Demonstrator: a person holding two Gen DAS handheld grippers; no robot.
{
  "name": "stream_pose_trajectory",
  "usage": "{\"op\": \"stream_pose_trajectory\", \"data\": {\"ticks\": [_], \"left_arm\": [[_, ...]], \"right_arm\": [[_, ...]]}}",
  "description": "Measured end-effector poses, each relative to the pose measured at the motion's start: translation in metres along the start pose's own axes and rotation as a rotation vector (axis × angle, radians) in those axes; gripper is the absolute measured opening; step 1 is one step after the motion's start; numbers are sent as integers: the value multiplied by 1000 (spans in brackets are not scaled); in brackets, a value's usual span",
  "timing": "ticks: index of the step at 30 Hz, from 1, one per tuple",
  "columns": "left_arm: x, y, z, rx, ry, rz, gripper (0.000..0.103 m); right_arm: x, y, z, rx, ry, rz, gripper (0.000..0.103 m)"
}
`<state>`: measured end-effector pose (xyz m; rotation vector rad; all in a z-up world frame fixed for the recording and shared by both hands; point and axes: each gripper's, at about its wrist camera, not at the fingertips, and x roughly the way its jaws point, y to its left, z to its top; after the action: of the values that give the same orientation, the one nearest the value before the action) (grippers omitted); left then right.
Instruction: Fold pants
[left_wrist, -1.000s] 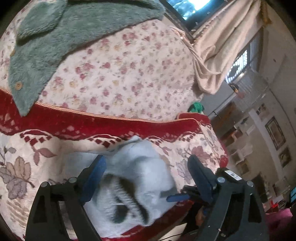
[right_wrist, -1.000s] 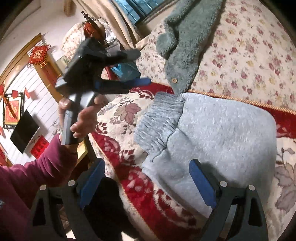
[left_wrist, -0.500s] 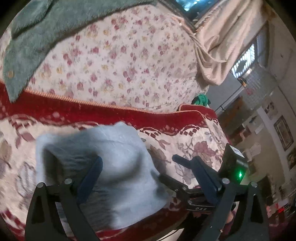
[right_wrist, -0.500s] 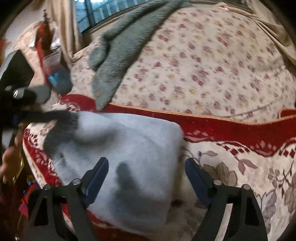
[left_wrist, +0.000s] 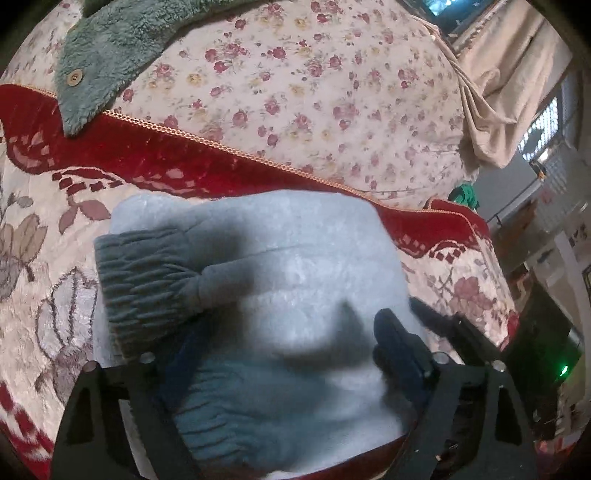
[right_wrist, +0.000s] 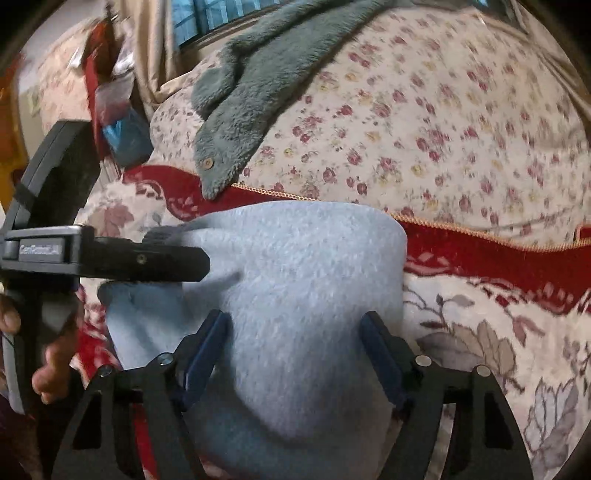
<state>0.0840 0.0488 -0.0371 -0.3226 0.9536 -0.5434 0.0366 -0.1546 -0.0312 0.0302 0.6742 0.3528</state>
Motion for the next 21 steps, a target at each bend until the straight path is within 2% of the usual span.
{"op": "stream_pose_trajectory", "data": {"ticks": [2,7,13,17,21], "left_arm": [[0,1,-3,10,-23,-7,88],[-5,-21,-4,58,-46,64,88],[-19,-45,-5,94,-87,151,88],[-34,-57,-8,130,-155,273,89],[-48,-60,-11,135,-194,310,89]], "right_arm": [[0,-6,-1,14,-3,23,81],[-13,-17,11,60,51,77,81],[-35,-12,4,47,64,56,81],[-37,-7,-3,60,67,54,81],[-40,-4,-3,63,60,54,81]]}}
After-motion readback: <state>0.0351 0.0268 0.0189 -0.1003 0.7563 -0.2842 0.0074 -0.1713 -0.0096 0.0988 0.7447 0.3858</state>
